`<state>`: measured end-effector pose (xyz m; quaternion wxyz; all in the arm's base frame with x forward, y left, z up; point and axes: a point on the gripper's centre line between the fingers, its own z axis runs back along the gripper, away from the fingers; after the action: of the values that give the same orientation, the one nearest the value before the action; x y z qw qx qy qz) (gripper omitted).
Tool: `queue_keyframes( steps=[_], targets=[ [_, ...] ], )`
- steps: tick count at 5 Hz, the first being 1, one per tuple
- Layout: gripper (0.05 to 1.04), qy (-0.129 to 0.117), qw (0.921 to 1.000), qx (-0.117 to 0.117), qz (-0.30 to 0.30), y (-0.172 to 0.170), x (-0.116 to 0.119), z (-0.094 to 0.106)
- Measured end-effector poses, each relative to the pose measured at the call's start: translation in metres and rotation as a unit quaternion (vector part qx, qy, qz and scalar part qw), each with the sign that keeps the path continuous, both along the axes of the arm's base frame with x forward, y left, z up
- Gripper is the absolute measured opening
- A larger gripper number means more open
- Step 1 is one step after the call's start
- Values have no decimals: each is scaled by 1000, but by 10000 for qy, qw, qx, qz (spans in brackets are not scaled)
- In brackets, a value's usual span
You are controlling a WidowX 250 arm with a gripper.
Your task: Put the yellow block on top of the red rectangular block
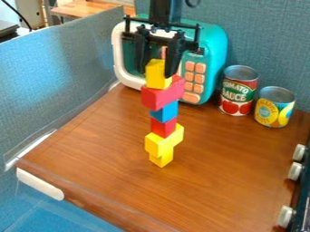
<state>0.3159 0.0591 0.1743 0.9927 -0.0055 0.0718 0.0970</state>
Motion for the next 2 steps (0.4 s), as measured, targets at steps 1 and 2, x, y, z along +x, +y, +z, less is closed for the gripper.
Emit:
queue_keyframes(
  steps=[1,2],
  targets=[
    [558,-68,10000,12,31,-1,2,4],
    [558,-106,9999,18,23,-1,4,6]
  ],
)
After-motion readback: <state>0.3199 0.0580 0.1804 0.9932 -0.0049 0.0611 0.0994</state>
